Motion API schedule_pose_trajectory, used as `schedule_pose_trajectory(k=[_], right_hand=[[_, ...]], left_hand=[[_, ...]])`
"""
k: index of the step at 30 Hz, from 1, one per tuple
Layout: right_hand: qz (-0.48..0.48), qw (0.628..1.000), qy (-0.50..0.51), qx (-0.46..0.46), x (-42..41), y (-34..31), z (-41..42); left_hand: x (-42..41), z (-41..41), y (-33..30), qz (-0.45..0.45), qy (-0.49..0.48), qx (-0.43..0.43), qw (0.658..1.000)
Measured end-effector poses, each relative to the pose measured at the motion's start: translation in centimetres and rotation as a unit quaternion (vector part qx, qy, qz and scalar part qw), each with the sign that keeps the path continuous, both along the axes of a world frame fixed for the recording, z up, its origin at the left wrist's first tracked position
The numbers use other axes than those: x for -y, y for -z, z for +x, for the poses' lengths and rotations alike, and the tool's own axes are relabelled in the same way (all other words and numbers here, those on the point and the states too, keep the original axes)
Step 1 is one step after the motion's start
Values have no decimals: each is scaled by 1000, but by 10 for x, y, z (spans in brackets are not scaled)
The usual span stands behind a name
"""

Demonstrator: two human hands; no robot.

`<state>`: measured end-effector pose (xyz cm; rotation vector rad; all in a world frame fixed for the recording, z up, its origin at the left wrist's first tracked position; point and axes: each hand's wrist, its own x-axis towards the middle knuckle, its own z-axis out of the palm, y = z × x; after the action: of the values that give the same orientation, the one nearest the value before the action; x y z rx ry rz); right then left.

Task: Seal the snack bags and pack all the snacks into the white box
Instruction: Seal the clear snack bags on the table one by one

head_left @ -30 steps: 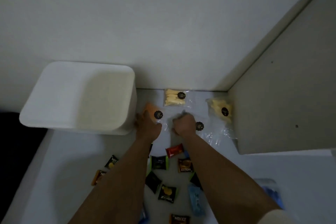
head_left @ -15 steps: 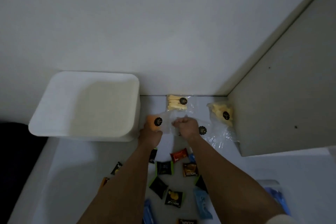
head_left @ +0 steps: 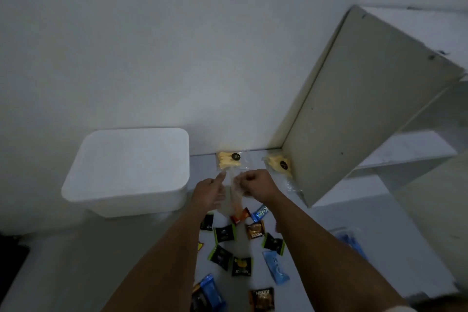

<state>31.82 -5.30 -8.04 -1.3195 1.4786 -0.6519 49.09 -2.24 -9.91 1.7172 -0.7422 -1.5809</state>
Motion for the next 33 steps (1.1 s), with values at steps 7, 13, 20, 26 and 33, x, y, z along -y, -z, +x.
schedule_pose_trajectory(k=[7, 13, 20, 26, 33], right_hand=[[-69, 997, -12, -30, -41, -17, -3], [-89, 991, -2, -98, -56, -24, -8], [-145, 953, 90, -252, -50, -28, -22], [-173, 950, -50, -255, -37, -39, -45], [-175, 933, -92, -300, -14, -48, -99]], left_hand=[[-26, -13, -32, -45, 44, 3, 998], [-37, -19, -43, -73, 100, 73, 990], [-31, -41, -55, -151, 177, 192, 953], [-19, -49, -62, -159, 177, 290, 927], [-3, -71, -70, -170, 123, 327, 921]])
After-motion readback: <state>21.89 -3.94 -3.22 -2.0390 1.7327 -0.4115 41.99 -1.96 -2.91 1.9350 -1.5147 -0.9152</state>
